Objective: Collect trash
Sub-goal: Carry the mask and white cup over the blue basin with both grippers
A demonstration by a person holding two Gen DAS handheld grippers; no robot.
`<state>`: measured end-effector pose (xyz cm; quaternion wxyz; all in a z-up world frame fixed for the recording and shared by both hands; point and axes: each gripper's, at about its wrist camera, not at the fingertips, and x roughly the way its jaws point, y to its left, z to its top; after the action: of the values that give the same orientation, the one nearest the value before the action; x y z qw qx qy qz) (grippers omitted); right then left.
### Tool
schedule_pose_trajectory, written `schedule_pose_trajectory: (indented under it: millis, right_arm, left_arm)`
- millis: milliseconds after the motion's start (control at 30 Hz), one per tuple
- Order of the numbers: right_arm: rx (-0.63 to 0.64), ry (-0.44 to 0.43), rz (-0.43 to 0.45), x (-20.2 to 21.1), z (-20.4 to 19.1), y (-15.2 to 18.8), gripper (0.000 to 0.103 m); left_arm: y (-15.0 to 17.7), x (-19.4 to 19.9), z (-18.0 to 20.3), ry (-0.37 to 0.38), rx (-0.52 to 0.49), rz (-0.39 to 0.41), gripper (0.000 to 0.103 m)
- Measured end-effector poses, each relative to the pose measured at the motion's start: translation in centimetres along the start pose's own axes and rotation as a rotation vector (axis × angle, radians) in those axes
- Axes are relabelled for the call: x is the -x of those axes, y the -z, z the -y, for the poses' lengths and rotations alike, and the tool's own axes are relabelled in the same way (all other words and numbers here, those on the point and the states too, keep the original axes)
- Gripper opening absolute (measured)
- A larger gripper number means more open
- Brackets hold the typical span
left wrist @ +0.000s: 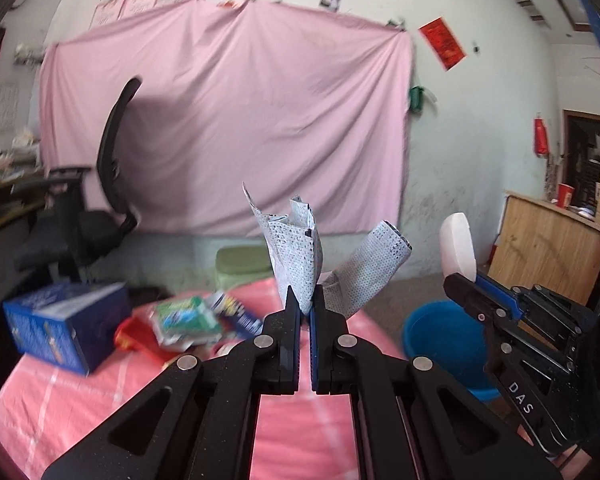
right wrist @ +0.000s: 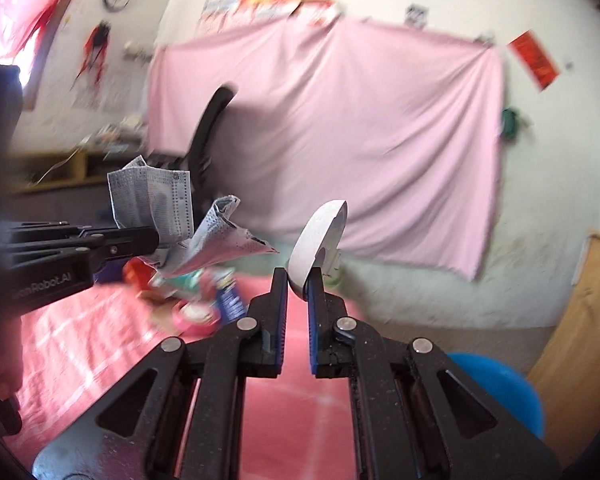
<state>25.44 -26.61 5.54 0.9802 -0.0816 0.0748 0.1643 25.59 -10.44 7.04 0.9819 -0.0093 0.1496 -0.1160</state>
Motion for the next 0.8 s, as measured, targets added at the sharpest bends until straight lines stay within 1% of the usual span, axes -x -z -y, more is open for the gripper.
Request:
schedule_pose_trajectory:
  millis: [100,167,233,300,400,433,533,600,633,767,800]
  right_arm:
    - [-0.011,0.083,0.059,1.6,2.3,-0.4,0.030]
    - [-0.027,0.123,0.078,2.5,3.8,-0.4,0.030]
    - [-0.053,0.167,0.080,3.3,5.6,0.0,0.030]
    - [-0.080,0.200,0.066,3.7,7.2,0.6,0.030]
    - [-0.134,0.242,0.025,4.0,10.0,1.7,0.030]
    - [-0.156,0.259,0.004,4.3,11.5,2.6,0.030]
    - [-0.230,0.263,-0.064,3.9,13.9,4.5,0.030]
    - [-0.255,0.267,-0.103,3.5,14.6,5.5,0.030]
    - [-0.267,0.268,-0.139,2.8,15.0,6.3,0.030]
    - [-0.296,0.259,-0.235,1.6,16.0,8.4,0.030]
    - [-0.313,0.246,-0.258,1.2,16.2,8.9,0.030]
  left_arm:
    - [-0.8,-0.6,2.6,0.054,-0.037,0.037,0.002]
    - [-1.3,-1.4,4.6,0.097,-0.062,0.047,0.002]
    - [-1.3,-2.4,6.6,0.138,-0.081,0.048,0.002]
    - [-1.4,-3.7,8.4,0.181,-0.093,0.030,0.002]
    - [-1.3,-6.0,11.4,0.244,-0.098,-0.031,0.002]
    - [-1.1,-6.8,12.5,0.266,-0.100,-0.059,0.002]
    - [-0.4,-9.7,14.8,0.327,-0.108,-0.163,0.002]
    - [0.2,-11.2,16.1,0.349,-0.101,-0.217,0.002]
    - [0.6,-12.2,16.8,0.359,-0.098,-0.247,0.002]
    - [1.8,-14.8,18.3,0.371,-0.100,-0.329,0.002]
    - [2.1,-15.5,18.6,0.374,-0.096,-0.349,0.002]
